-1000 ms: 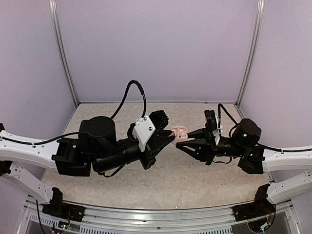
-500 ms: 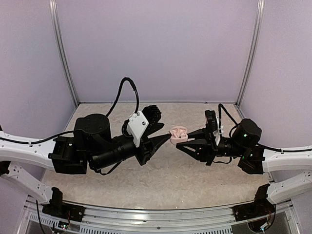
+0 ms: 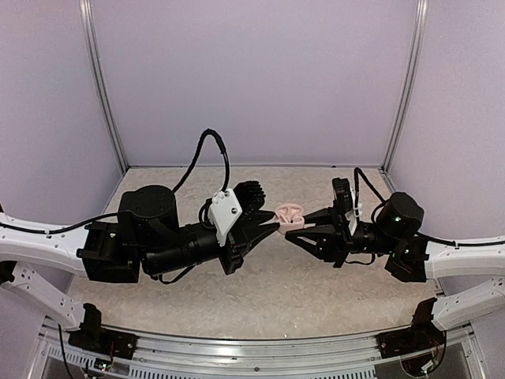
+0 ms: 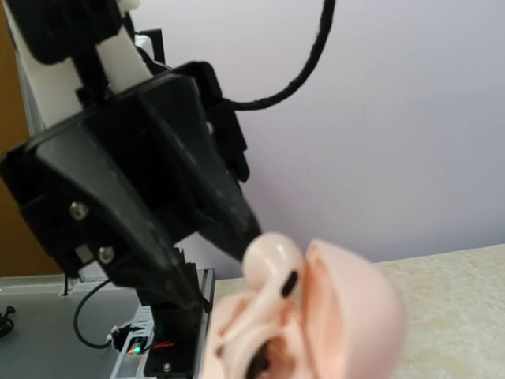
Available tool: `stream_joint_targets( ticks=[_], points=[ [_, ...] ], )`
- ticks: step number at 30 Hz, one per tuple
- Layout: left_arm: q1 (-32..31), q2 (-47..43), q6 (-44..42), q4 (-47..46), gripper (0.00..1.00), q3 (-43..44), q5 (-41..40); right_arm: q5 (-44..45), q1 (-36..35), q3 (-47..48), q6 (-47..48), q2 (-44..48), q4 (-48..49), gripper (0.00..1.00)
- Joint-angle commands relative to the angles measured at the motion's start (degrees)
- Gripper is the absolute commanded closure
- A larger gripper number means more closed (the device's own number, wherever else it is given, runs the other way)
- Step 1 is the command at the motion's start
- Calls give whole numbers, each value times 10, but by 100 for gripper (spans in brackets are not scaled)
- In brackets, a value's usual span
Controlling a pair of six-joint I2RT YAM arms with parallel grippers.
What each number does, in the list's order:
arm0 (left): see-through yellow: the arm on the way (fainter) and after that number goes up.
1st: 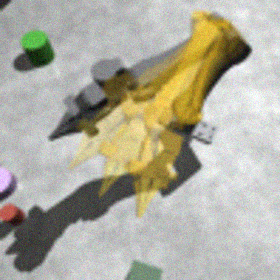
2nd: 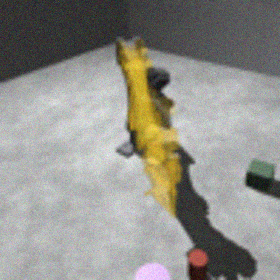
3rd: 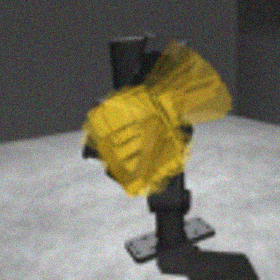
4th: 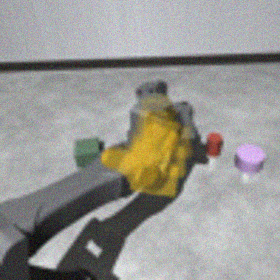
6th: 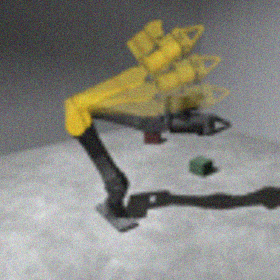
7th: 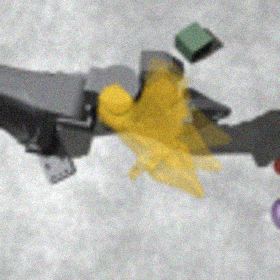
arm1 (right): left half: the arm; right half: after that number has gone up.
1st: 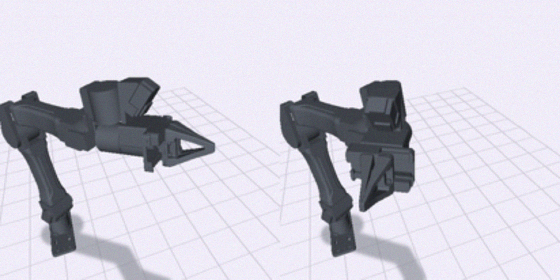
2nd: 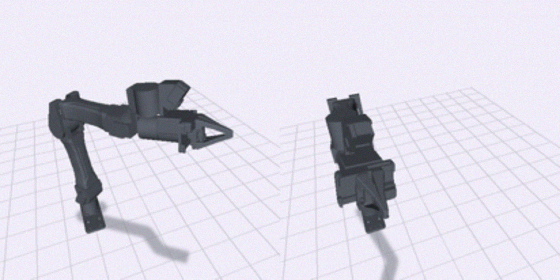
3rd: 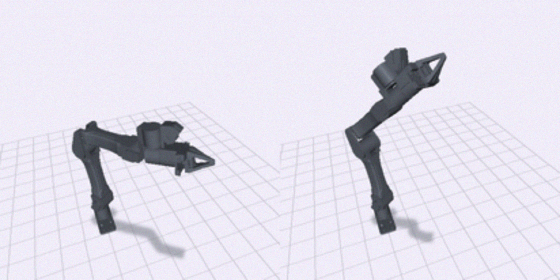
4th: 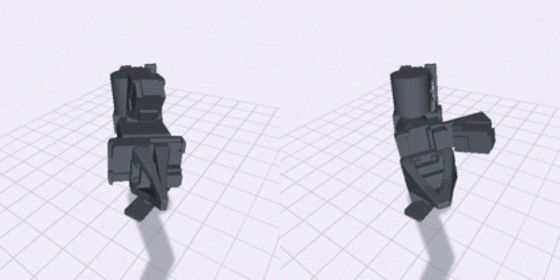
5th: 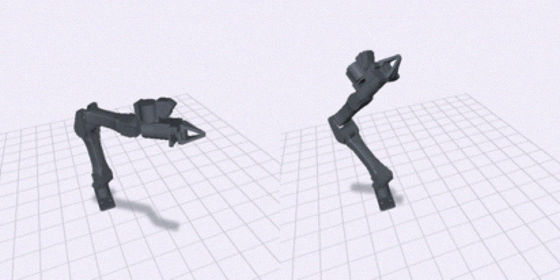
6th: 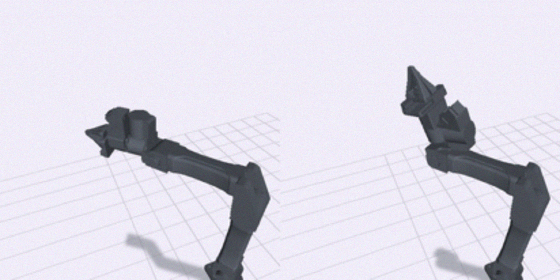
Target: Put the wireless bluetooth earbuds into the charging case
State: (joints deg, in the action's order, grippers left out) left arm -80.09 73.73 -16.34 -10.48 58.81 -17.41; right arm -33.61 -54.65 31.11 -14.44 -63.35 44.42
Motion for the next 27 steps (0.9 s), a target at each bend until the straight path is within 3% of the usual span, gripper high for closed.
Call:
stream_joint_targets(
  ticks=[1,8,19,27],
  points=[
    [-2,7,-15,8,80,10,16,-3,-7,-3,-3,3,16,100],
    [0,13,-7,15,79,22,12,-5,-7,-5,-3,5,15,100],
    [-5,-26,2,-2,67,0,48,29,-7,-14,-5,13,15,100],
    [26,-48,82,-18,63,-10,36,34,-7,-19,-3,18,19,100]
  ],
)
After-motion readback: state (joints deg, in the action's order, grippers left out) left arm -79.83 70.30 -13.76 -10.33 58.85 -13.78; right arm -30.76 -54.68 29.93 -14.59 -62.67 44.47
